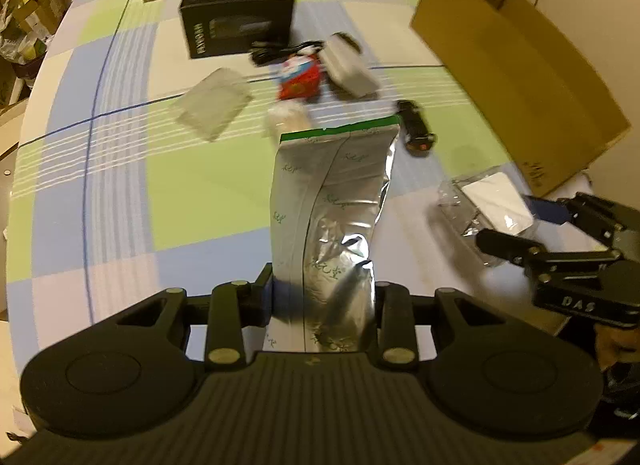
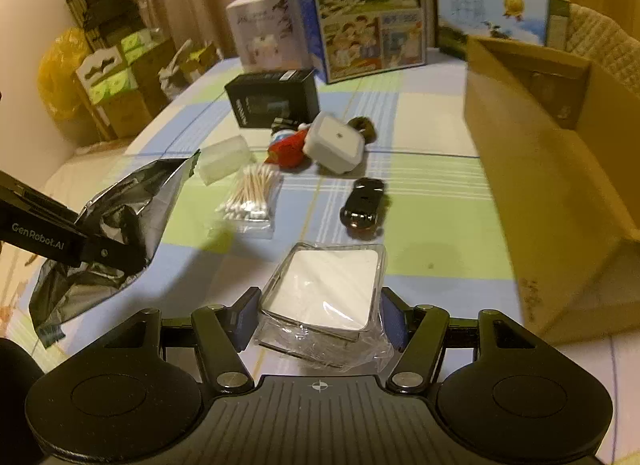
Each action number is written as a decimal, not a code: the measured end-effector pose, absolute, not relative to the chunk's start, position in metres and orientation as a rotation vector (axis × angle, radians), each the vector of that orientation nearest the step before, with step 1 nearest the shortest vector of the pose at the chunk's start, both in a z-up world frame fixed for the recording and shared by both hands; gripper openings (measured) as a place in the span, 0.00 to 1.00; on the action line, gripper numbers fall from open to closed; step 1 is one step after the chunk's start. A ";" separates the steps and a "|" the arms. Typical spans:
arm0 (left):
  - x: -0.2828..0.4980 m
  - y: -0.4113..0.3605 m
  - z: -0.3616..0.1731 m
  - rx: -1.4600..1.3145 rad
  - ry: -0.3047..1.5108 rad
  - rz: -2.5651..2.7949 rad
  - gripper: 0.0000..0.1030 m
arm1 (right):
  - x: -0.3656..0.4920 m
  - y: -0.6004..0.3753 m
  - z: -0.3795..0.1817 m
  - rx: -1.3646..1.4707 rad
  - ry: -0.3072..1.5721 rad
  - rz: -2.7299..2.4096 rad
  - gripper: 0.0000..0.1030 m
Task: Organize objects
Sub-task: 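Carry the foil bag with the left gripper while the right gripper carries the white pad to the cardboard box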
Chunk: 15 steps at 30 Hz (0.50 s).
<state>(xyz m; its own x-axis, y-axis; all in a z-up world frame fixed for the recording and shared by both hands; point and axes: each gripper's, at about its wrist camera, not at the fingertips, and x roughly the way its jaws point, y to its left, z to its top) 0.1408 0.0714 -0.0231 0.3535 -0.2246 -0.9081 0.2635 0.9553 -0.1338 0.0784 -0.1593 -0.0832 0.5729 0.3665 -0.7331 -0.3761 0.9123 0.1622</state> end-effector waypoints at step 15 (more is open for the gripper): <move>0.138 -0.035 0.052 0.023 1.047 -0.433 0.28 | 0.070 -0.242 0.013 0.003 0.640 0.338 0.57</move>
